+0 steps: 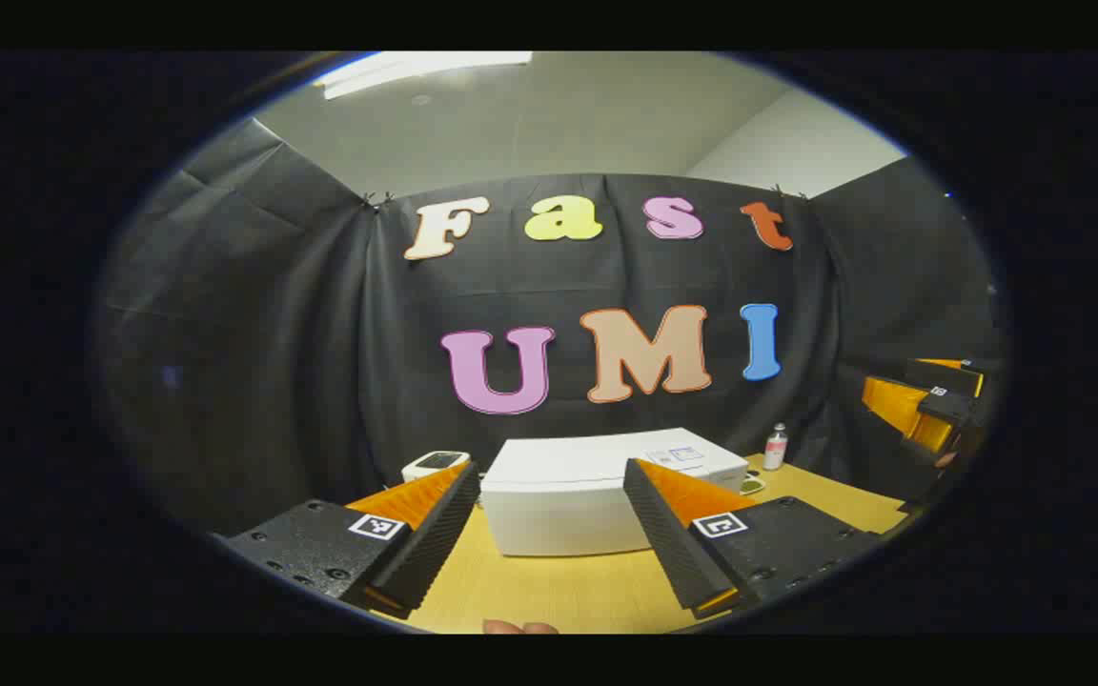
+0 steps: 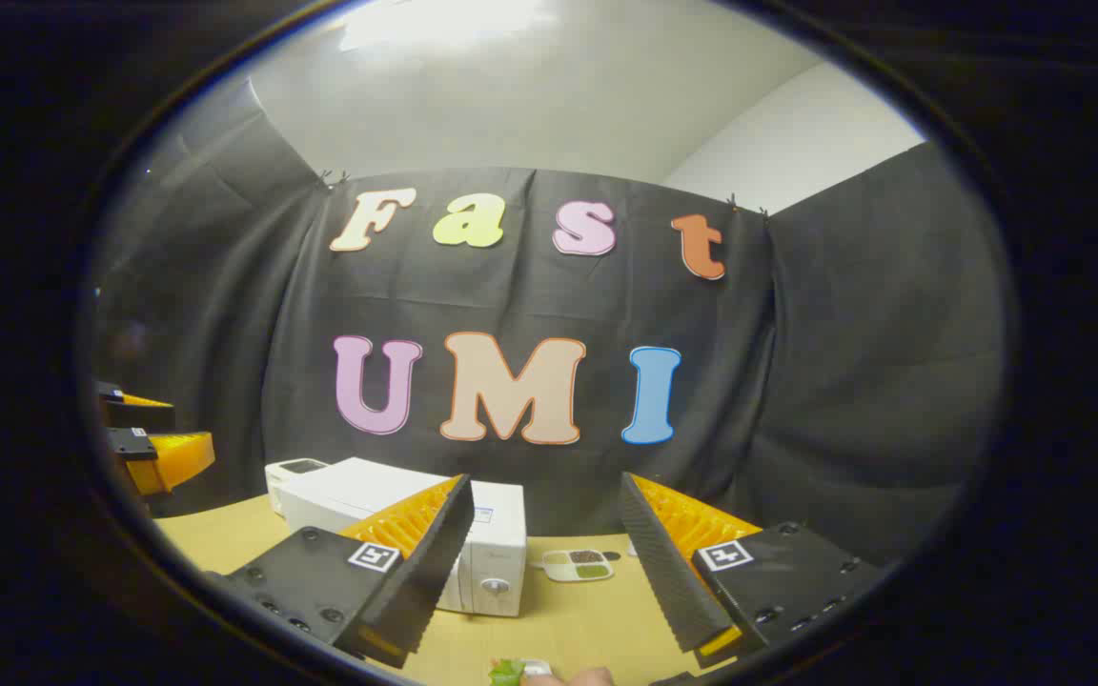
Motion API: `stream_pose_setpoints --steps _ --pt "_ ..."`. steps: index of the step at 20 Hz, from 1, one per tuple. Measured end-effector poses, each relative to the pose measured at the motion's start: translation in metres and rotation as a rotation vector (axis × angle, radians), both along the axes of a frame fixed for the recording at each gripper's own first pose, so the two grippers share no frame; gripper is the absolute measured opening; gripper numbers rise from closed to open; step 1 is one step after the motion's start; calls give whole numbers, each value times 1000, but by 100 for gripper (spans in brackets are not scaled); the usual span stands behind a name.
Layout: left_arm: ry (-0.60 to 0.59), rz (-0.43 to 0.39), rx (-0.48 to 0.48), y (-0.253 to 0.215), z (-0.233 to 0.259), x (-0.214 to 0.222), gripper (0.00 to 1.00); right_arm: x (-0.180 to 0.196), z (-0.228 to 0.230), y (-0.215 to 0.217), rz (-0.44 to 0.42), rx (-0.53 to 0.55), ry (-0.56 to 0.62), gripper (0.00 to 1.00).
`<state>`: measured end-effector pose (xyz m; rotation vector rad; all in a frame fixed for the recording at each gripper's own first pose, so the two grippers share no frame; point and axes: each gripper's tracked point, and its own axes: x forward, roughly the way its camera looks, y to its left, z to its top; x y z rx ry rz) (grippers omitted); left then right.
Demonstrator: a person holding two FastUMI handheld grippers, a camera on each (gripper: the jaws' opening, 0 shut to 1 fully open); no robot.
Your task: Open the microwave oven with the left hand, put the food in, and close the microwave oven.
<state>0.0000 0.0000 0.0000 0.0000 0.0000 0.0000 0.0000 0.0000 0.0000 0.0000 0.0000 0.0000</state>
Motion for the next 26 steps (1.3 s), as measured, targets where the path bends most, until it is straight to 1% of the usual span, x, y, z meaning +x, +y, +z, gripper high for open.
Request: stream_pose_setpoints --steps 3,6,10,19,26 --pt "-7 7 16 -6 3 0 95 5 -6 -3 2 14 29 97" --pt "-5 15 17 -12 2 2 95 8 -5 -2 16 46 32 97" --pt "-6 22 17 -18 2 1 97 10 -8 -4 33 27 28 96" --pt "4 28 27 -28 0 2 96 13 -8 0 75 26 19 96" --pt "4 21 33 -34 -1 5 96 14 -7 -3 81 17 14 97"
